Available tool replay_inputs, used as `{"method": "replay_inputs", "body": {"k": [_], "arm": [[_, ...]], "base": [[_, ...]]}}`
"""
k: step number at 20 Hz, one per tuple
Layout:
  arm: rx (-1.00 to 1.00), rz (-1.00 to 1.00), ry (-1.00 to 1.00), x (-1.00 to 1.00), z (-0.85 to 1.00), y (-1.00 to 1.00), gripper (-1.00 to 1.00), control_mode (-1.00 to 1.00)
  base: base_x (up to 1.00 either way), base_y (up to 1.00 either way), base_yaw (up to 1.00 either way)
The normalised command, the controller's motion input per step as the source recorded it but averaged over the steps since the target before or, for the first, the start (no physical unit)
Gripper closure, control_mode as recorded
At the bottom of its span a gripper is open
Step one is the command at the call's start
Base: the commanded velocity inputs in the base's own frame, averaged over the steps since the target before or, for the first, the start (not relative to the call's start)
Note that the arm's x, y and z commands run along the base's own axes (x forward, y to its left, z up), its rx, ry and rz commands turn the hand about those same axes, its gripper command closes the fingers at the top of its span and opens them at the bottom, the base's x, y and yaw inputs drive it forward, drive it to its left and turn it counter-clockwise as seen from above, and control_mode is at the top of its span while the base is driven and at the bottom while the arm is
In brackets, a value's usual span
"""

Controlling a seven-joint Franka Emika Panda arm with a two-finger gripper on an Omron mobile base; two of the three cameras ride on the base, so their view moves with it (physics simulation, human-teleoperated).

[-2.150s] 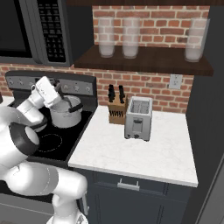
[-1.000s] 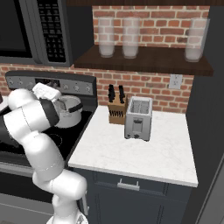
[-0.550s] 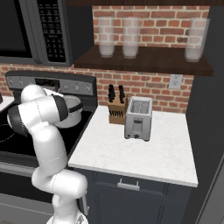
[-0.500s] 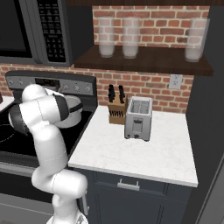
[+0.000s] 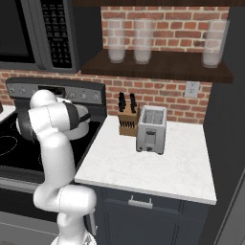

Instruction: Put the lime and eggplant in the pot. Retrieve the spatula and lightly stir the vegetables in the pot.

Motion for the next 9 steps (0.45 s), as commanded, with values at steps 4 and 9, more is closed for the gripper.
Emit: {"method": "replay_inputs", "body": {"k": [4, 9], "arm": [[0.0, 0.0, 0.08, 0.0, -0.34, 0.0, 1.0, -1.0], [0.0, 0.0, 0.12, 0.0, -0.49, 0.0, 1.0, -1.0]], "base": [[0.0, 0.0, 0.0], [0.0, 0.0, 0.0]]}}
